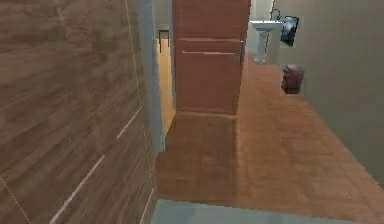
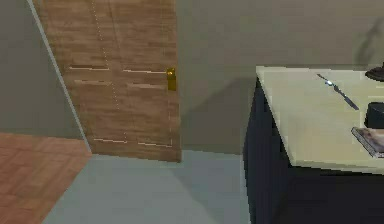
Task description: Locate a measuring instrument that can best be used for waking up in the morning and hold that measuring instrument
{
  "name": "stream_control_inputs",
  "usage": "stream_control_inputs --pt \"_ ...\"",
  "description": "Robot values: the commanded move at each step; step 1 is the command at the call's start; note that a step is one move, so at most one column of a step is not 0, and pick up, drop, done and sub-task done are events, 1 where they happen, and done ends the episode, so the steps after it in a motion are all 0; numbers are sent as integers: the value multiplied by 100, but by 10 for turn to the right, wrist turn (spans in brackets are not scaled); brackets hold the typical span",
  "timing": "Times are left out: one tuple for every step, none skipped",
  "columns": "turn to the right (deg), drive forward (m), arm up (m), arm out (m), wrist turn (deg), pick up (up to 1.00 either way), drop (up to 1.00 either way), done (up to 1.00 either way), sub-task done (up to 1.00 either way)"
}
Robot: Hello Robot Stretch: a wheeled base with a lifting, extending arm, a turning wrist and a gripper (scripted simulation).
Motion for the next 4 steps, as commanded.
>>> stream_control_inputs --pt "0 100 0 0 0 0 0 0 0" --pt "0 95 0 0 0 0 0 0 0" --pt "-360 0 0 0 0 0 0 0 0" --pt "0 45 0 0 0 0 0 0 0"
